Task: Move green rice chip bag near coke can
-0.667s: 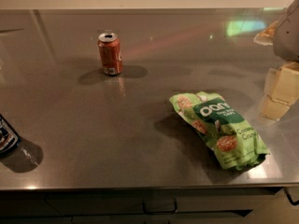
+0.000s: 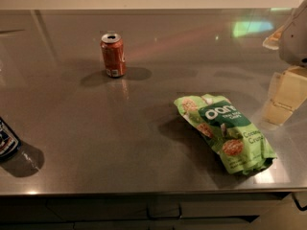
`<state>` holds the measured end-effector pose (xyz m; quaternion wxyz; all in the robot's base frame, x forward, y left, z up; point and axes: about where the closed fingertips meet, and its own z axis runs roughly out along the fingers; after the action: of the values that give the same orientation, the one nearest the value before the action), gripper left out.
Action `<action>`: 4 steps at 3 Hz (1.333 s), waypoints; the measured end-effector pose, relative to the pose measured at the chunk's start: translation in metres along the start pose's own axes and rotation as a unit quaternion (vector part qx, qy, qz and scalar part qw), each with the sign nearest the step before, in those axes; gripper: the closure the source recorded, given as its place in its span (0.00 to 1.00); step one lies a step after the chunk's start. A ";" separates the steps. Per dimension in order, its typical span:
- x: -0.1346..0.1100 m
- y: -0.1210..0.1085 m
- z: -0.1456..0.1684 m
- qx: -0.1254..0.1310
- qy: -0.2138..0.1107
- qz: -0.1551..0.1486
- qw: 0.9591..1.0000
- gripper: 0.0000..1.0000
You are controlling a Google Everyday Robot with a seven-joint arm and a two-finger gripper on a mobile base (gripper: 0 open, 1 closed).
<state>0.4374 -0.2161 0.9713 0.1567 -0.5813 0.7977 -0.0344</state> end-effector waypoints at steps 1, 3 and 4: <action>0.002 0.006 0.013 0.003 0.009 0.051 0.999 0.00; 0.016 0.019 0.056 -0.023 0.033 0.198 0.979 0.00; 0.018 0.027 0.074 -0.041 0.034 0.227 0.972 0.00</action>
Offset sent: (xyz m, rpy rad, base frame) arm -0.0055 -0.0024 -0.0631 0.0601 0.1045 -0.4296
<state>0.4295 -0.2148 0.8913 0.1090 -0.3897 0.9144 0.0154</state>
